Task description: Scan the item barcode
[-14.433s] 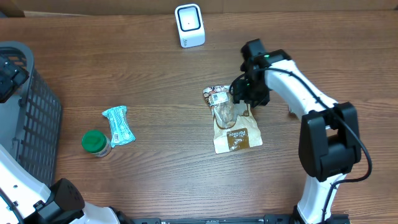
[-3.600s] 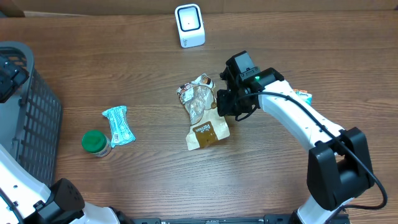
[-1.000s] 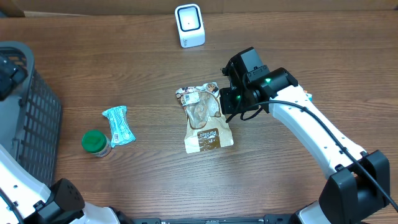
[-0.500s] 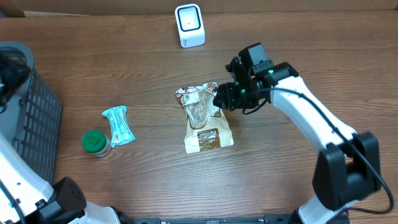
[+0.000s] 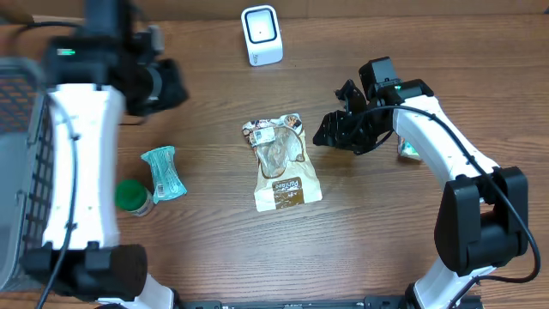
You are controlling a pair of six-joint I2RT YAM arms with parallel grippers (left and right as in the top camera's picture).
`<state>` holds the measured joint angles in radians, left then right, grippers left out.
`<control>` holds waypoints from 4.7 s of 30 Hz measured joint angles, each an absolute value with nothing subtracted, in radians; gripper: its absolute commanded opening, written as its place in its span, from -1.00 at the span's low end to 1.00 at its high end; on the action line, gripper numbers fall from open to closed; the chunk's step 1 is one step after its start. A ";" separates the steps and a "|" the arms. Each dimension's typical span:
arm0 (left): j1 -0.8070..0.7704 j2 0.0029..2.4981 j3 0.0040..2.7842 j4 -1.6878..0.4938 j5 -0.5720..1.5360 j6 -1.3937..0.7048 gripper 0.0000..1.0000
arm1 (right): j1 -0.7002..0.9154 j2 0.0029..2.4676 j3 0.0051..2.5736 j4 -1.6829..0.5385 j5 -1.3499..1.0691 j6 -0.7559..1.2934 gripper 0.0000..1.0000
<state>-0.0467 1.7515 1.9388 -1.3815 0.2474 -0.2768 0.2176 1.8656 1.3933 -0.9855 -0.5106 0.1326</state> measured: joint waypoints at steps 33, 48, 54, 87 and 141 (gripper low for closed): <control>-0.275 1.967 1.375 -0.700 0.381 -0.259 -0.92 | 0.218 1.866 1.393 -1.048 -0.496 0.107 0.27; -0.275 2.001 1.375 -0.561 0.314 -0.282 -0.92 | 0.218 1.866 1.393 -1.059 -0.493 0.107 0.27; -0.275 2.062 1.375 -0.559 0.310 -0.284 -0.91 | 0.218 1.866 1.393 -1.060 -0.493 0.107 0.27; -0.254 2.087 1.379 -0.574 0.326 -0.285 -0.92 | 0.223 2.078 1.378 -0.878 -0.683 -0.023 0.34; -0.255 2.090 1.387 -0.590 0.311 -0.286 -0.92 | 0.350 2.154 1.345 -0.670 -0.844 0.134 -0.12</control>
<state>-0.2554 2.0895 1.3872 -0.5903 0.3107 -0.2855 0.3500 2.1540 1.3453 -0.6704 -0.8436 0.1337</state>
